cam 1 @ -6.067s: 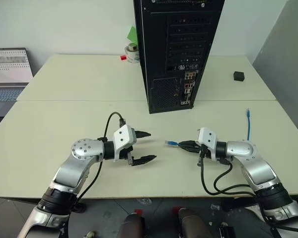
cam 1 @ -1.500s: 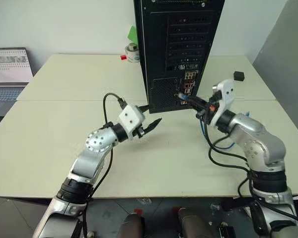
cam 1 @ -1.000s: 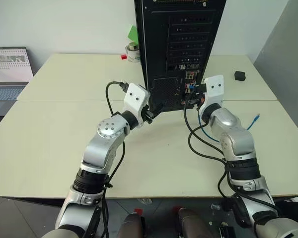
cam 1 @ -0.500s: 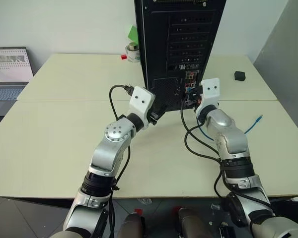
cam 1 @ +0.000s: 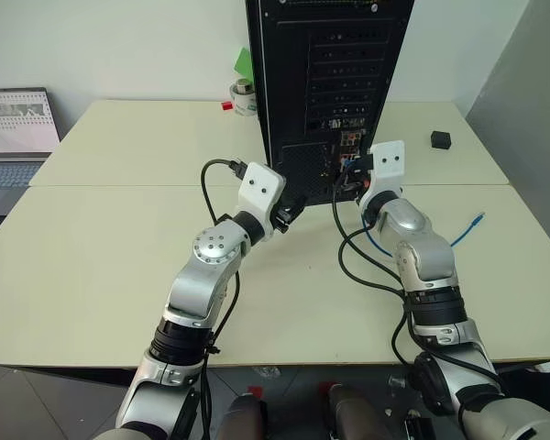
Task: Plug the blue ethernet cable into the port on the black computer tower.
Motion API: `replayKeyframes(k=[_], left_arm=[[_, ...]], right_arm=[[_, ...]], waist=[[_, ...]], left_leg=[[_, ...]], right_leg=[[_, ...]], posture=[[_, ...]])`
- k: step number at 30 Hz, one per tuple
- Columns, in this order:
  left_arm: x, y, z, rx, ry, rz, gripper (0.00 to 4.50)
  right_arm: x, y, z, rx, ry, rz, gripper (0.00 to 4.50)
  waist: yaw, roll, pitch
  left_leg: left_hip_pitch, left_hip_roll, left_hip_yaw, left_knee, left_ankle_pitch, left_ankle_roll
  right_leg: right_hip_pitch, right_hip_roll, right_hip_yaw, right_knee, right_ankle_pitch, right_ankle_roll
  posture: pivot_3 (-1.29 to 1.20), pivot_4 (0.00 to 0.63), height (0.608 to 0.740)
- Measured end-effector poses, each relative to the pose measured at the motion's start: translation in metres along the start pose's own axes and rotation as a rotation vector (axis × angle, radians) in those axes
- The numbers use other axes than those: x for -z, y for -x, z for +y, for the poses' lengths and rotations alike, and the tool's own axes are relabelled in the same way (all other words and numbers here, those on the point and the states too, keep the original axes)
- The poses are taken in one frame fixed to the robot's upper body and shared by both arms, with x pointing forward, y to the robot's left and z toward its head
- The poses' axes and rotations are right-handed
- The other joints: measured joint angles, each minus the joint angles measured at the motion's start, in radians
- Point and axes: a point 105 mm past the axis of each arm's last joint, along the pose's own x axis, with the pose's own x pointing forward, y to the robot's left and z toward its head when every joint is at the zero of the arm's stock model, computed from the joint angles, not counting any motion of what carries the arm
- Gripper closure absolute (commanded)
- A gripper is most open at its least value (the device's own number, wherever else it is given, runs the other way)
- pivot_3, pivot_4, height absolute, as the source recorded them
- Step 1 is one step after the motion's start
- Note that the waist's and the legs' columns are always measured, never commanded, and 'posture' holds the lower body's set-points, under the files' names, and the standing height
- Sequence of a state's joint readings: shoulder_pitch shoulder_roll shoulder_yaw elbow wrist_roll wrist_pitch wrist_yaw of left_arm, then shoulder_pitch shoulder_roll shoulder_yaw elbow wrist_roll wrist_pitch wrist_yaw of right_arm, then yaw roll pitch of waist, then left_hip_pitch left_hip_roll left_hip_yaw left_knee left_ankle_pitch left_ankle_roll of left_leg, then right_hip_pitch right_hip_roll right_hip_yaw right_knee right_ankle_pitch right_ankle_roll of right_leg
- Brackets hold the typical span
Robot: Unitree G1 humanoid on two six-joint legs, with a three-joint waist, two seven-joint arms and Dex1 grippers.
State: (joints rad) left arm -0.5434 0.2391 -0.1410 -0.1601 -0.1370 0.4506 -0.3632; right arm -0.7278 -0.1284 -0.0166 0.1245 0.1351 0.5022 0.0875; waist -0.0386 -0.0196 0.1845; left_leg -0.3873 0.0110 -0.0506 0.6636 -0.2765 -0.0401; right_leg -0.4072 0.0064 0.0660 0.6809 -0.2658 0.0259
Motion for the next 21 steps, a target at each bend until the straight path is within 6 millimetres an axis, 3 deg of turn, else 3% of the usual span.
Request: replayKeyframes(k=[21], left_arm=[[0.004,0.001,0.000,-0.003,0.000,0.010,1.64]], right_arm=[[-0.007,0.011,0.006,0.046,-0.042,-0.038,4.50]], waist=[[-0.001,0.000,0.000]], left_leg=[[-0.004,0.000,-0.001,0.000,0.000,0.000]], right_leg=[[-0.003,0.000,0.000,0.000,0.000,0.000]], posture=[[0.00,0.150,0.740]])
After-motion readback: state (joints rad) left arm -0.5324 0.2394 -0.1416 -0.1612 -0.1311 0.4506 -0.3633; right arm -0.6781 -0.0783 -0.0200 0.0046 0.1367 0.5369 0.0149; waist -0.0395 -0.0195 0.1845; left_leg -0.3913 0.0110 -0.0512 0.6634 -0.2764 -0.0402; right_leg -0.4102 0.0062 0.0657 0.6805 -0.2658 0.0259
